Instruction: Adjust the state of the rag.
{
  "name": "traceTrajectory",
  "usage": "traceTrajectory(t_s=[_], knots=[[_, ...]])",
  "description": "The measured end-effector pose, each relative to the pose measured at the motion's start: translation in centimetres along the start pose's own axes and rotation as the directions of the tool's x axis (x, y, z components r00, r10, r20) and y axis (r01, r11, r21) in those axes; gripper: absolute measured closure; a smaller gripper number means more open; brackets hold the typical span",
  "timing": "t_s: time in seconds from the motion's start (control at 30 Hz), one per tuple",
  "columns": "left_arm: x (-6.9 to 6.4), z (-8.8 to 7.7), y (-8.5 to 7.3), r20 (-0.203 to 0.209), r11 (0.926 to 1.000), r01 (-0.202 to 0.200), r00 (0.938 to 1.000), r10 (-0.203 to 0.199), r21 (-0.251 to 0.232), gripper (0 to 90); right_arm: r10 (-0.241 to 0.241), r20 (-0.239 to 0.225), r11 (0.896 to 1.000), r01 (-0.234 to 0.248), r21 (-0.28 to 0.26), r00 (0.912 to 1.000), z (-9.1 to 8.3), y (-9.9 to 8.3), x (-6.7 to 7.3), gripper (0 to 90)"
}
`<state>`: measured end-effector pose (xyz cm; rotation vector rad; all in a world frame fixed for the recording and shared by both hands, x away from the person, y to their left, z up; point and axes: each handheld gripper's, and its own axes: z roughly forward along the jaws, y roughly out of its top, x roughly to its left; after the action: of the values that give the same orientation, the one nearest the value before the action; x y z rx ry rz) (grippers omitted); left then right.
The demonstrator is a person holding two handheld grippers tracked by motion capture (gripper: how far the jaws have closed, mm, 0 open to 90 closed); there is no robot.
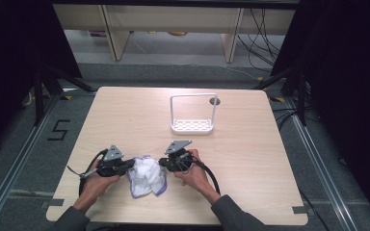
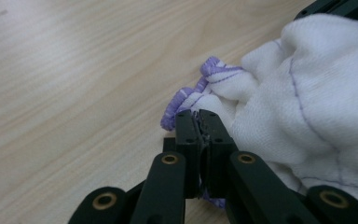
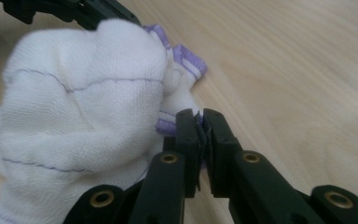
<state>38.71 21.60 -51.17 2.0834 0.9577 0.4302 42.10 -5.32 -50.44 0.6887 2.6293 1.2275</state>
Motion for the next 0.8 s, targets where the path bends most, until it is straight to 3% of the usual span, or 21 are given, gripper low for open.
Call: traceTrajectory(t_s=[0.13, 0.23, 0.27, 0.3, 0.33, 0.47, 0.5, 0.6, 0.63, 0.67, 0.77, 0.8], knots=[[-0.5, -1.2, 1.0, 0.005, 0.9977, 0.003, 1.0, -0.003, -0.068, 87.5, -0.018, 0.021, 1.0, 0.018, -0.021, 0.9996, -1.8, 0.5, -0.1, 87.5], [-1.2, -2.5, 2.4, 0.017, 0.9944, -0.045, 0.9987, 0.047, -0.095, 87.6, -0.025, 0.042, 0.998, 0.028, -0.059, 0.9988, -4.8, 1.0, -0.5, 87.8], [-1.4, -2.7, 2.6, 0.018, 0.9926, -0.057, 0.9981, 0.059, -0.107, 87.6, -0.025, 0.042, 0.998, 0.028, -0.059, 0.9988, -4.8, 1.0, -0.5, 87.8], [-1.7, -3.3, 3.3, 0.025, 0.9894, -0.088, 0.9955, 0.092, -0.115, 87.7, -0.028, 0.064, 0.996, 0.033, -0.077, 0.9976, -6.2, 1.0, -0.8, 87.9], [-1.7, -3.3, 3.3, 0.025, 0.9894, -0.088, 0.9955, 0.092, -0.115, 87.7, -0.028, 0.064, 0.996, 0.033, -0.077, 0.9976, -6.2, 1.0, -0.8, 87.9], [-1.7, -4.0, 4.2, 0.029, 0.9858, -0.071, 0.9966, 0.077, -0.152, 87.7, -0.005, 0.123, 0.993, 0.019, -0.114, 0.9923, -10.2, 0.5, -2.1, 88.2], [-1.7, -4.0, 4.2, 0.029, 0.9858, -0.071, 0.9966, 0.077, -0.152, 87.7, -0.005, 0.123, 0.993, 0.019, -0.114, 0.9923, -10.2, 0.5, -2.1, 88.2], [-1.4, -4.1, 4.7, 0.041, 0.9834, -0.049, 0.9975, 0.057, -0.175, 87.8, 0.017, 0.175, 0.99, 0.008, -0.14, 0.9843, -13.6, -0.1, -3.1, 88.3], [-1.4, -4.1, 4.7, 0.041, 0.9834, -0.049, 0.9975, 0.057, -0.175, 87.7, 0.017, 0.175, 0.99, 0.008, -0.14, 0.9843, -13.6, -0.1, -3.1, 88.3], [-1.3, -4.0, 5.0, 0.054, 0.9826, -0.038, 0.9974, 0.048, -0.182, 87.7, 0.033, 0.184, 0.99, -0.007, -0.142, 0.9824, -15.4, -0.5, -3.5, 88.3], [-1.4, -3.6, 5.4, 0.053, 0.9824, -0.033, 0.9976, 0.043, -0.184, 87.7, 0.017, 0.202, 0.989, 0.014, -0.15, 0.9792, -16.8, -0.9, -4.1, 88.3], [-1.4, -3.3, 5.6, 0.059, 0.9821, -0.032, 0.9973, 0.044, -0.186, 87.7, 0.049, 0.206, 0.987, -0.016, -0.158, 0.9774, -17.2, -1.2, -4.1, 88.3]])
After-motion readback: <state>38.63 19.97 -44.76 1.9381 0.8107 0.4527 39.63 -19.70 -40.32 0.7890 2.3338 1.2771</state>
